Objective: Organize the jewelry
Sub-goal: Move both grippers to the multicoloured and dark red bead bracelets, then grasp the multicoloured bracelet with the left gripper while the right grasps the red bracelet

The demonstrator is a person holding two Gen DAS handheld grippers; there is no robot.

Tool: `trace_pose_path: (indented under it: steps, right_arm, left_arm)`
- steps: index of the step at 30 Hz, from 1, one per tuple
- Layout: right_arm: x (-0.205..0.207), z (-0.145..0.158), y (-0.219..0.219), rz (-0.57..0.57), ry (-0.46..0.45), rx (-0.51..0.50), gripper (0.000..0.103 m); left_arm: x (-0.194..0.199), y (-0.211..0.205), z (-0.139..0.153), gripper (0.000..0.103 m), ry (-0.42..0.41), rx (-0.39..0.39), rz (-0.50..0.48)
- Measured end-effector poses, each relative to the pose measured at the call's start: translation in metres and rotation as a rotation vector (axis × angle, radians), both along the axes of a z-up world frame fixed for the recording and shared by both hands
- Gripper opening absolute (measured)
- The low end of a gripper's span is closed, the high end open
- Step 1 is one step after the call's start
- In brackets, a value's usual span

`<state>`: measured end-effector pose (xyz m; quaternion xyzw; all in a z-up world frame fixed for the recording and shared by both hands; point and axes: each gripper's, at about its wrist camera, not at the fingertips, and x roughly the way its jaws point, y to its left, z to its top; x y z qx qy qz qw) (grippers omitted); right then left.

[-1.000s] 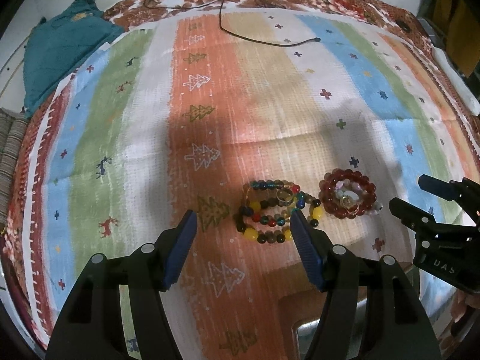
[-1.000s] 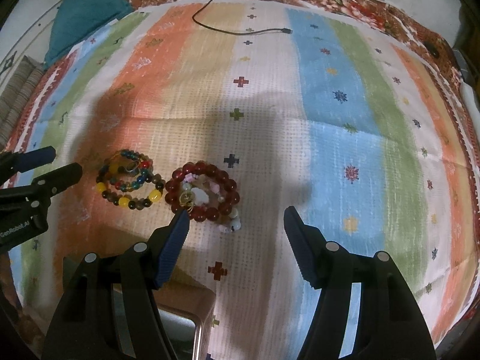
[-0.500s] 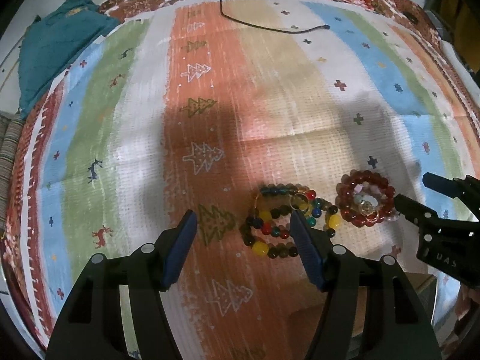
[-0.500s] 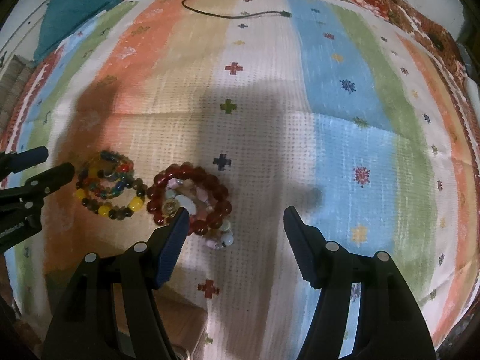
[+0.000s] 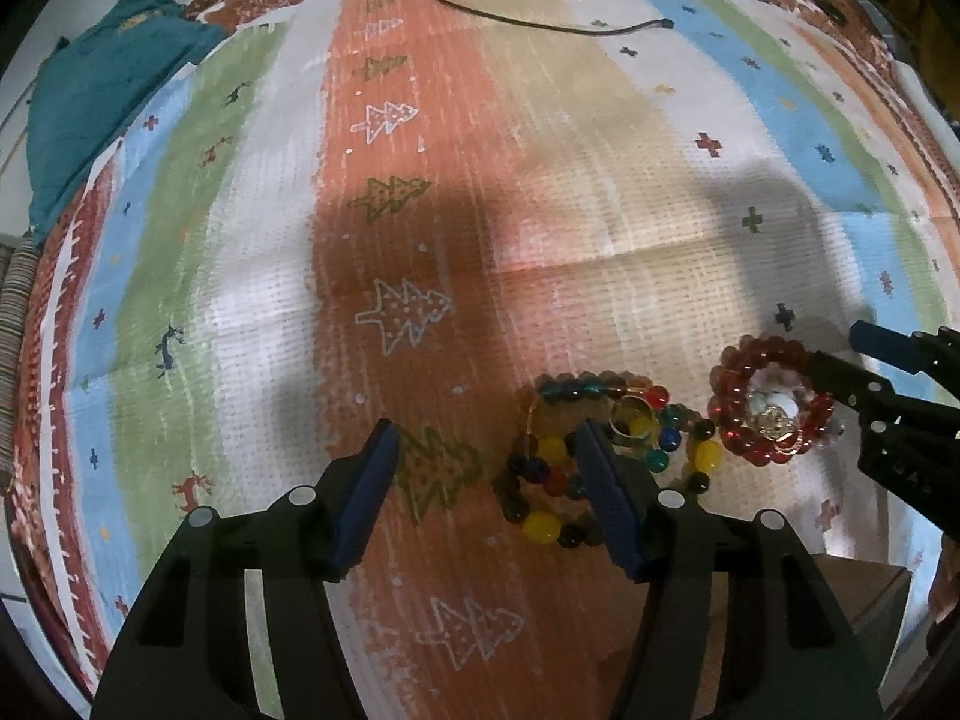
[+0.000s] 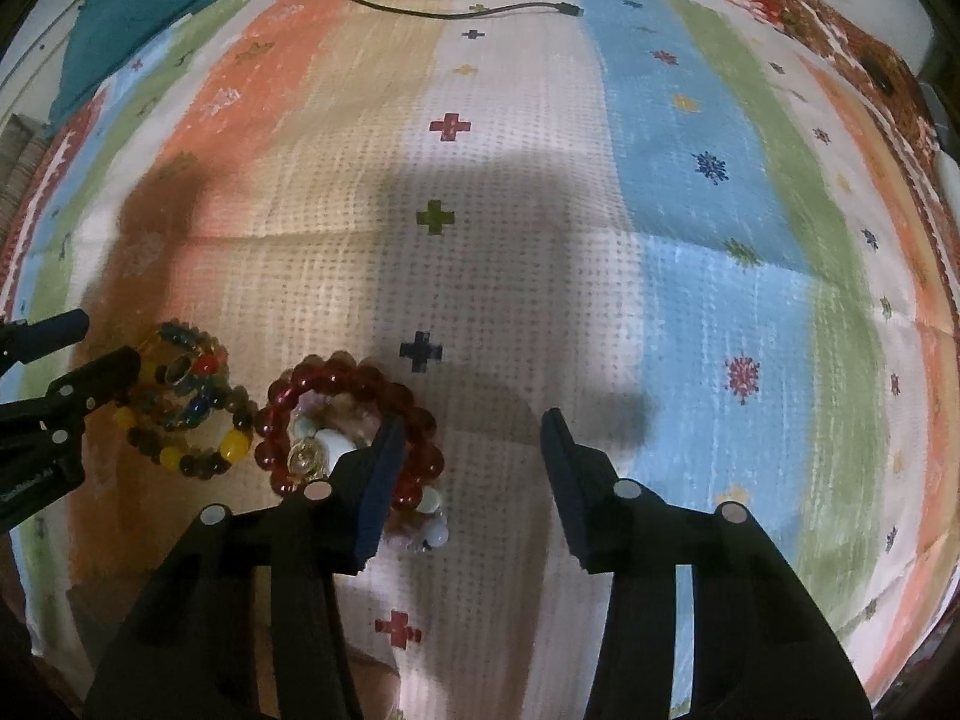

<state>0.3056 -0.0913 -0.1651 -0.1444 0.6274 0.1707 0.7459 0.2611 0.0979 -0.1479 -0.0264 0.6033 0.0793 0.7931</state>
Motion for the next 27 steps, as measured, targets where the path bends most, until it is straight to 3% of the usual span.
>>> trace_pose_path:
  steps: [6,9,13,16,22,27]
  right_arm:
    - [0.002,-0.005,0.002,0.021,-0.007,0.0,0.045]
    - [0.003,-0.007,0.002,0.033,-0.002,0.011,0.043]
    - [-0.003,-0.007,0.007,0.073,0.011,-0.004,0.029]
    - [-0.005,-0.009,0.011,0.086,0.004,-0.01,0.025]
    - [-0.008,-0.012,0.015,0.103,0.001,0.013,0.014]
    - [-0.011,-0.007,0.018,0.099,-0.012,0.008,0.014]
  left_arm:
    - [0.006,0.001,-0.01,0.051,0.009,0.015,-0.011]
    - [0.008,0.0,-0.015,0.037,0.016,0.012,-0.018]
    - [0.01,-0.004,-0.018,0.021,0.017,-0.005,-0.04]
    - [0.009,-0.01,-0.019,0.012,0.018,-0.009,-0.055]
    - [0.008,-0.015,-0.021,0.009,0.02,0.0,-0.063]
    - [0.01,-0.014,-0.015,0.009,0.012,-0.026,-0.054]
